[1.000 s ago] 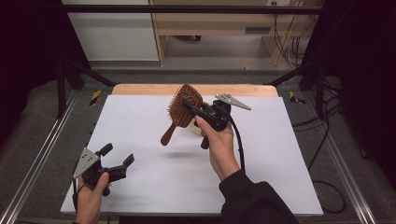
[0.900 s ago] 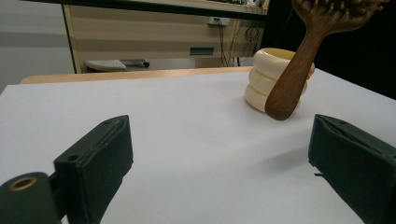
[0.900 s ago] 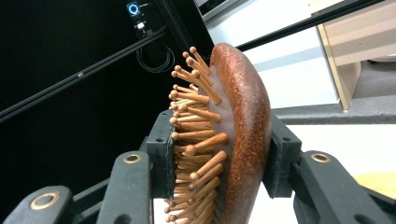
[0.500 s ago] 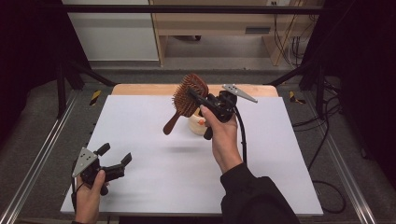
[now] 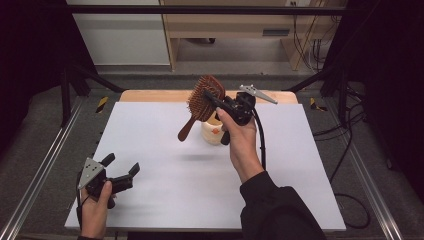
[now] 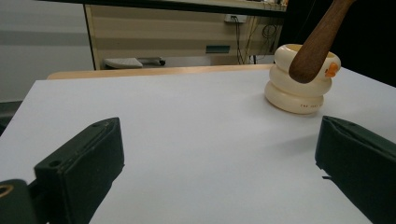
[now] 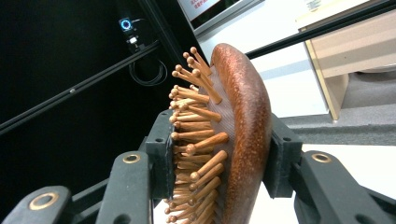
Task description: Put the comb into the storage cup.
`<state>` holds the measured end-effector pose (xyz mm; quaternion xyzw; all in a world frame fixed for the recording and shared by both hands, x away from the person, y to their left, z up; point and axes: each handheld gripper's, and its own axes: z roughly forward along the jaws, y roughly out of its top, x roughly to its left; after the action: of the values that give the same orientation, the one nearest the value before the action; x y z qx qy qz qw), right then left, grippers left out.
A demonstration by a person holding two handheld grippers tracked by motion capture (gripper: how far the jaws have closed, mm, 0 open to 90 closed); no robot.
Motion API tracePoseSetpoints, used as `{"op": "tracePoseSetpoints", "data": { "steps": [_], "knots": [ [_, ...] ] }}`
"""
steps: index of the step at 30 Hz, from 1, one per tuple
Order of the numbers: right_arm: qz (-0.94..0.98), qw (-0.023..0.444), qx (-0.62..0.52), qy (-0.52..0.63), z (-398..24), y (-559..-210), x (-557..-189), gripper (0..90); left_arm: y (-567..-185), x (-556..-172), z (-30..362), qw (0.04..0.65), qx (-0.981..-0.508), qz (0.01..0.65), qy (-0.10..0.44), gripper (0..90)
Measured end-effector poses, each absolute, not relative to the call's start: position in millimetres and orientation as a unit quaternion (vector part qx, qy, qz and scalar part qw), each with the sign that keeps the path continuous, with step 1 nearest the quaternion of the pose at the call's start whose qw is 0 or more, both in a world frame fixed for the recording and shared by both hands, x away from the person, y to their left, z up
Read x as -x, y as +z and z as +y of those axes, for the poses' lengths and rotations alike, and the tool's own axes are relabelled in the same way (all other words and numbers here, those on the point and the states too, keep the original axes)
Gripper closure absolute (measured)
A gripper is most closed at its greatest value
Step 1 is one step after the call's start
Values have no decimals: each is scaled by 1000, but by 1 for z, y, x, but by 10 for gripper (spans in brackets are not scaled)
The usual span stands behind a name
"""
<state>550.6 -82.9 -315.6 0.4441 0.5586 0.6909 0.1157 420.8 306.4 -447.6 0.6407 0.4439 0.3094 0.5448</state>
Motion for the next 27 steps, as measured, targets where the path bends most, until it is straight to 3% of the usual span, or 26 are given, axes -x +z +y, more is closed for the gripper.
{"op": "tracePoseSetpoints", "data": {
  "steps": [27],
  "knots": [
    [529,123,-460,703,-101,-300,-566,540,-448,-421,308,548,-638,443,310,17]
  ]
}}
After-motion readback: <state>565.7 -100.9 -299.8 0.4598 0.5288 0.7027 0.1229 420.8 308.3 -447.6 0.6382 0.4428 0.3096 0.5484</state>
